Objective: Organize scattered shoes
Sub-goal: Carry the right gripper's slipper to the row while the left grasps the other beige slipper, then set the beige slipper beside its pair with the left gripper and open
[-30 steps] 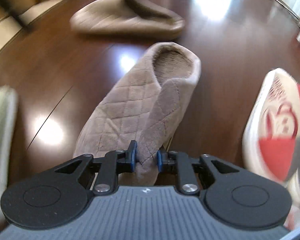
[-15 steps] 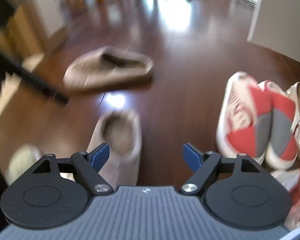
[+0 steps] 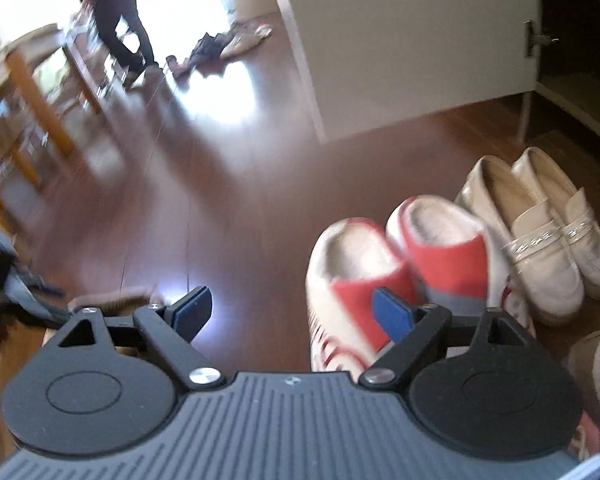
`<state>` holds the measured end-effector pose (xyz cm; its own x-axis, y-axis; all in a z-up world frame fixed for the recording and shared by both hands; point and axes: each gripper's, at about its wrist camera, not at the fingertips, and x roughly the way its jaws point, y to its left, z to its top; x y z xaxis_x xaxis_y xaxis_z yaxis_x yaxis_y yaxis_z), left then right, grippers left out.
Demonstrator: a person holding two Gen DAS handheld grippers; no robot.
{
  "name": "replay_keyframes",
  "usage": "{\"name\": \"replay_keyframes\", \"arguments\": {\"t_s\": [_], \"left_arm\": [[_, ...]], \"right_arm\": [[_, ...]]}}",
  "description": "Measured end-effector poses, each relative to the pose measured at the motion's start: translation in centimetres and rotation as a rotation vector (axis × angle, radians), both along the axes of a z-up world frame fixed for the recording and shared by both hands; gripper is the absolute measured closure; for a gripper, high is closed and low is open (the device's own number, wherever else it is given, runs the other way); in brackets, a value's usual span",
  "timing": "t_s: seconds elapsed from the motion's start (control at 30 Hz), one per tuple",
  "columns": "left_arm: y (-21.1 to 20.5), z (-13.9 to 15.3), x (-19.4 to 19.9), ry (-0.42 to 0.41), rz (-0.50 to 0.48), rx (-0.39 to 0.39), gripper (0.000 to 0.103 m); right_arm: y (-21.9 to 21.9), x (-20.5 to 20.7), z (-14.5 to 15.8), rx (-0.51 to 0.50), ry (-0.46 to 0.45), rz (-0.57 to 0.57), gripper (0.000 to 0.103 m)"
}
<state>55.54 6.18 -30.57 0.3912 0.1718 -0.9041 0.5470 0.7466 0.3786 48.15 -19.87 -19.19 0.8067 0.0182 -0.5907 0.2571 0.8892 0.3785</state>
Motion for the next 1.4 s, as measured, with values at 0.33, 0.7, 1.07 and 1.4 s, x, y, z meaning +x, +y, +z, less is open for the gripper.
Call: {"name": "replay_keyframes", "arguments": {"t_s": [0.33, 0.7, 1.07, 1.4], "left_arm": [[2.5, 5.7, -0.3, 0.024, 0.367, -0.403, 0.092], [-2.2, 9.5, -7.1, 0.262, 0.622, -0.82, 0.092], [-4.3, 3.9, -13.3, 0.462, 0.62, -0.822, 0.049], [6.1, 5.4, -23.2, 0.107, 0.871, -0.775, 0.038]], "right_arm": [[-4.4, -1.6, 2.6, 0.04, -0.12, -0.087, 0.013], [-5.4, -3.0, 2.9, 0.066, -0.04, -0.031, 0.011], [-1.7, -2.8, -3.6, -0.028, 0.254, 0.232, 0.01], [8.7, -2.9, -10.3, -0.098, 0.244, 0.461, 0.013]]}}
